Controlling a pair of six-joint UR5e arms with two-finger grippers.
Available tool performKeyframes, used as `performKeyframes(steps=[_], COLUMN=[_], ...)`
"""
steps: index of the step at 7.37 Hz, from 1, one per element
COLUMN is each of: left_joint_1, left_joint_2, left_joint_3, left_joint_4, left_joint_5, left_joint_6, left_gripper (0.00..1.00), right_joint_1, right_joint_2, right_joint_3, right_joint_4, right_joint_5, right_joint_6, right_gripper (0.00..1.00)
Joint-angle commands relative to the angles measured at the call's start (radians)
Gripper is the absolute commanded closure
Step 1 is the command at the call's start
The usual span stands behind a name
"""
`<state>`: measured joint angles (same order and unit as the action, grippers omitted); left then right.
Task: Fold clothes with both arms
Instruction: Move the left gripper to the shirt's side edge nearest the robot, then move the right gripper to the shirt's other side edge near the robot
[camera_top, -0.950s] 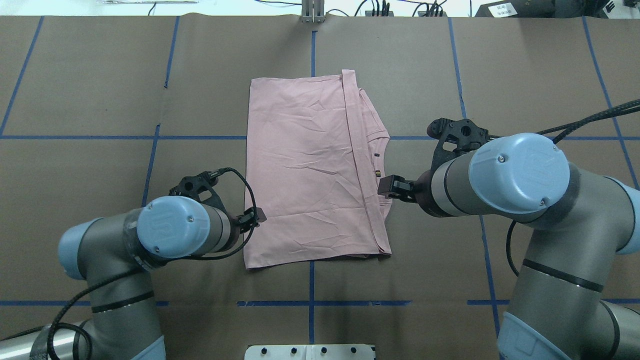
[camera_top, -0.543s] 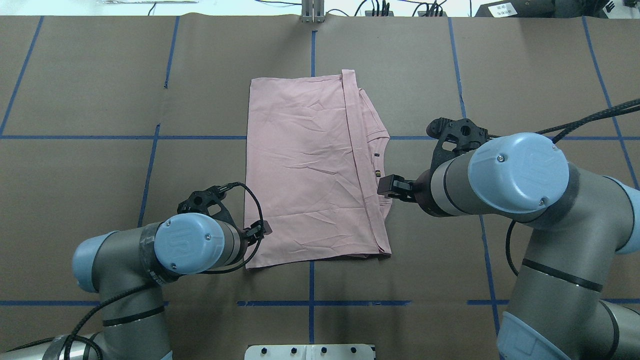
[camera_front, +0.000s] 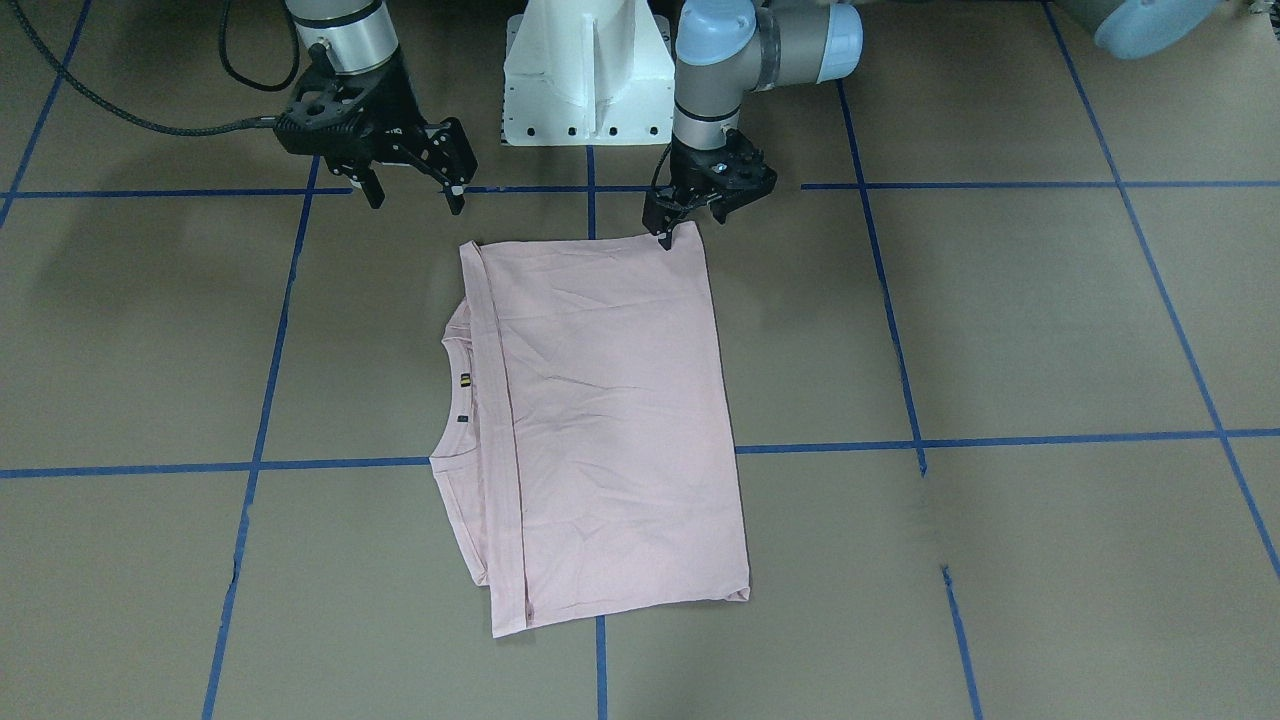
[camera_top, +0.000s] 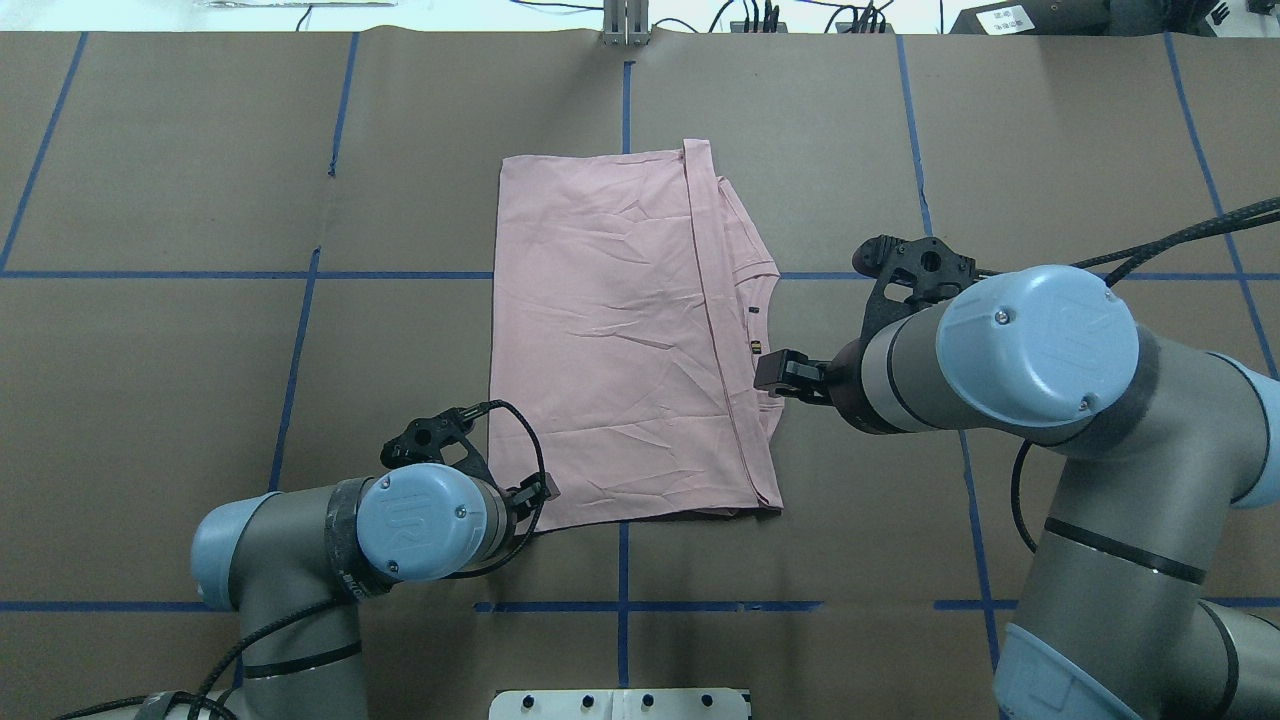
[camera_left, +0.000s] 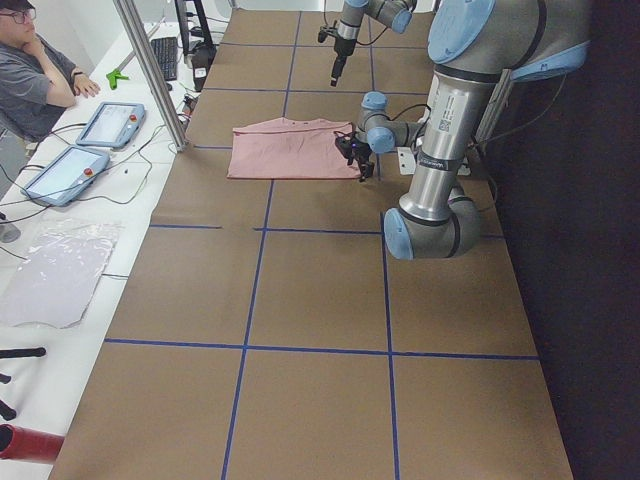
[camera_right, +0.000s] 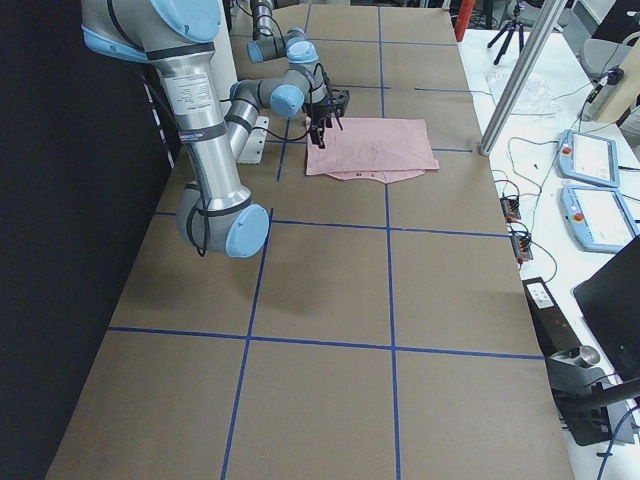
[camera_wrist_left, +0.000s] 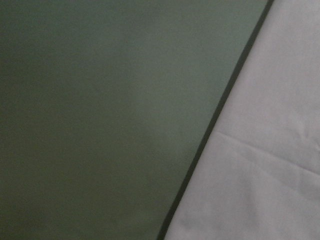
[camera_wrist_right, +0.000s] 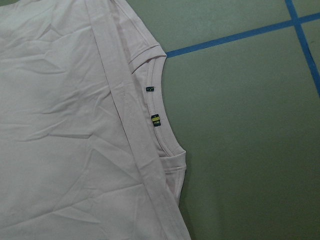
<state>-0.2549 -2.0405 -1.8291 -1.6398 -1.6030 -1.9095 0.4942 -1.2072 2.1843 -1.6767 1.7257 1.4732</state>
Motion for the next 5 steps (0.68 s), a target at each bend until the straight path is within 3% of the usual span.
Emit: performKeyframes(steps=[1,3,5], left_joint_1=[0.003,0.003,0.005], left_joint_2=[-0.003,-0.001,-0.001], left_joint_3=[0.005,0.007,0.002], left_joint_4=[0.0,-0.002,-0.002], left_joint_5=[0.0,0.0,0.0], left_joint_6=[-0.005,-0.003,0.001], left_gripper=[0.17,0.6,0.9], right_joint_1=[0.001,0.001,0.001], right_joint_2=[0.0,0.0,-0.002], right_joint_3=[0.0,-0.001,0.0], right_joint_4=[0.0,0.0,0.0], right_joint_5=[0.0,0.0,0.0], right_joint_6=[-0.001,-0.001,-0.001], right_gripper=[0.0,0.0,0.0])
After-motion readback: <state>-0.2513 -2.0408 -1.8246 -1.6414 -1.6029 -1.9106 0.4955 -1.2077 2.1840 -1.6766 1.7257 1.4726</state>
